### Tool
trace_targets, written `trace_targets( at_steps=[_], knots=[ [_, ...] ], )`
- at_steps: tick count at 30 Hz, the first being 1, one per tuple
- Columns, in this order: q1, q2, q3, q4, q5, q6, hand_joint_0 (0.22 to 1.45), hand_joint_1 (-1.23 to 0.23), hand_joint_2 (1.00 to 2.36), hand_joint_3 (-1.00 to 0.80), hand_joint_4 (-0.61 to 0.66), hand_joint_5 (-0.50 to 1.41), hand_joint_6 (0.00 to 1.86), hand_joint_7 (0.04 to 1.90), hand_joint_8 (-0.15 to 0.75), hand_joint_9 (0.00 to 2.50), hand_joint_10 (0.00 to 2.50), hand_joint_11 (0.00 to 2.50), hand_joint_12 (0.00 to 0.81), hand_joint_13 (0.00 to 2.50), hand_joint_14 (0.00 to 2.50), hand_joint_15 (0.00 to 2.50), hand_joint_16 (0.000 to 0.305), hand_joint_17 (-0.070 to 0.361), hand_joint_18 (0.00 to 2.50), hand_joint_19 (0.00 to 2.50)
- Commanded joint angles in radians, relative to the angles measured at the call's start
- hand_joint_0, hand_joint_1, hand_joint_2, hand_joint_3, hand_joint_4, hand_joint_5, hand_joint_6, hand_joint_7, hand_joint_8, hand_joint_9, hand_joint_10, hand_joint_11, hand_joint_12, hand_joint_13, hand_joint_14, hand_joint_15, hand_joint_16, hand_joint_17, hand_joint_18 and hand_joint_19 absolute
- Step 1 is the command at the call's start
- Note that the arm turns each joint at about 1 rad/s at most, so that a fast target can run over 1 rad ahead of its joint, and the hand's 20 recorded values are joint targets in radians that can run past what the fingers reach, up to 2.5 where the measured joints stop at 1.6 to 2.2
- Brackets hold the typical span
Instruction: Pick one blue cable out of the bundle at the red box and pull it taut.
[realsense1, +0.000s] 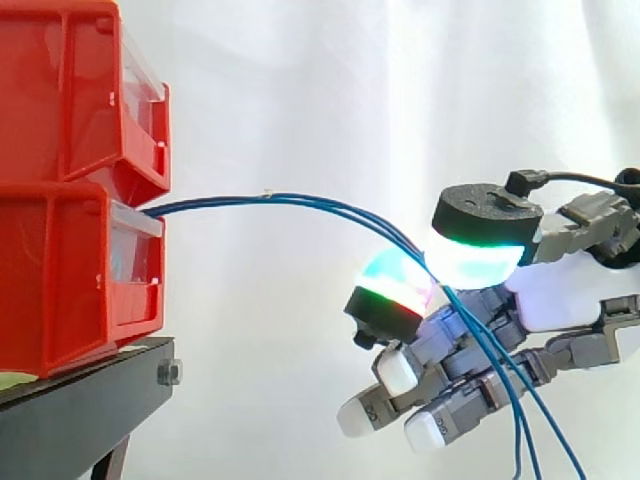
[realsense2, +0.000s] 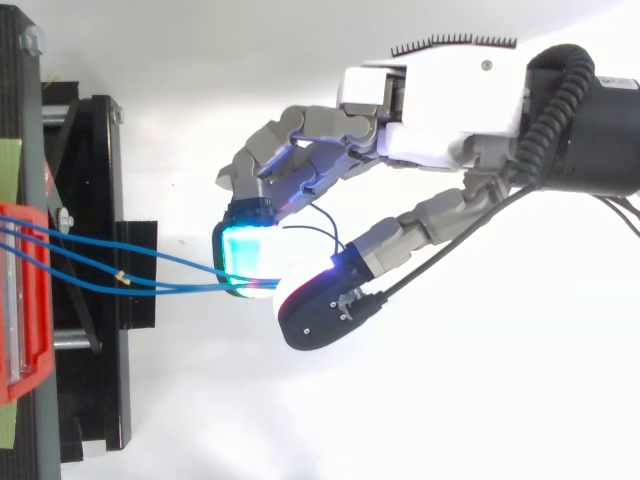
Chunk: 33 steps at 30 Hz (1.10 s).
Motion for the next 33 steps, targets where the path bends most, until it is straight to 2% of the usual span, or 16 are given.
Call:
trace_targets(
  at_steps=[1,6,14,17,22,24,33],
  knots=[
    [-0.002,0.001,-0.001,0.002,0.0,-0.001,0.76,-0.84,1.01,-0.3,-0.12,-0.2,0.92,1.12,0.329,0.73,0.01,0.59,0.346,0.32,0.0,0.08,0.049,0.11,0.49,0.26],
    [-0.005,-0.001,0.001,0.001,0.0,-0.001,0.83,-0.87,1.01,-0.35,-0.1,-0.21,0.92,1.14,0.307,0.7,0.01,0.59,0.34,0.3,0.0,0.08,0.048,0.109,0.45,0.28],
    [-0.005,0.001,0.001,0.002,0.0,-0.001,0.86,-0.86,1.01,-0.35,-0.09,-0.22,0.92,1.14,0.287,0.67,0.01,0.55,0.334,0.28,0.0,0.08,0.048,0.107,0.41,0.3],
    [-0.005,-0.001,-0.001,0.004,0.0,-0.001,0.81,-0.87,1.02,-0.28,-0.04,-0.21,0.91,1.18,0.277,0.68,0.01,0.56,0.333,0.29,0.0,0.07,0.048,0.107,0.45,0.26],
    [-0.003,-0.001,-0.001,0.001,0.0,-0.001,0.69,-0.86,1.02,-0.21,-0.03,-0.2,0.9,1.28,0.266,0.7,0.01,0.55,0.333,0.29,0.0,0.08,0.047,0.106,0.45,0.24],
    [-0.003,-0.001,0.001,0.001,0.0,-0.001,0.62,-0.78,1.02,-0.2,-0.04,-0.19,0.89,1.17,0.262,0.69,0.01,0.53,0.333,0.28,0.0,0.08,0.047,0.106,0.42,0.25],
    [0.0,-0.001,0.001,-0.001,0.0,-0.001,0.56,-0.63,1.01,-0.18,-0.12,-0.13,0.83,1.09,0.266,0.73,0.01,0.39,0.363,0.26,0.0,0.07,0.054,0.122,0.41,0.27]
  ],
)
